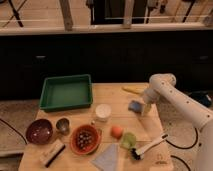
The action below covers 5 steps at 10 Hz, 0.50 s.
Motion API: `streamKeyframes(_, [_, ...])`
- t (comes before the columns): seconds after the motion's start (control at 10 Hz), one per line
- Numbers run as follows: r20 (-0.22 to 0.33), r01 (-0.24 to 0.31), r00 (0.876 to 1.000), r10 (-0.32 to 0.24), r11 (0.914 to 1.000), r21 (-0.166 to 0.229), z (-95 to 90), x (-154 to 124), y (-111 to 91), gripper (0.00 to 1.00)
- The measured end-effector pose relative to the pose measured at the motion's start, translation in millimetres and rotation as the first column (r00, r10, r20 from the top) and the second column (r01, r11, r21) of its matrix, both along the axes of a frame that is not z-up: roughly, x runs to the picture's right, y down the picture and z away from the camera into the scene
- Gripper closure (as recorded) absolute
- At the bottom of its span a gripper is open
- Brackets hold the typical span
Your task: Place sponge in tray
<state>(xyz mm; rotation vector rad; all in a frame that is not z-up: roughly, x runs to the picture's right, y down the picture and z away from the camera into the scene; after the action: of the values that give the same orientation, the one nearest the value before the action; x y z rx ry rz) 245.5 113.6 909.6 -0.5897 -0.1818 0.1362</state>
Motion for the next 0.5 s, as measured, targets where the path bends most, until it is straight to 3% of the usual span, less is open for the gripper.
streamKeyframes(0.5, [0.004,-0.005,1.0,0.005,0.9999,-0.012,5.4,-5.8,1.9,0.2])
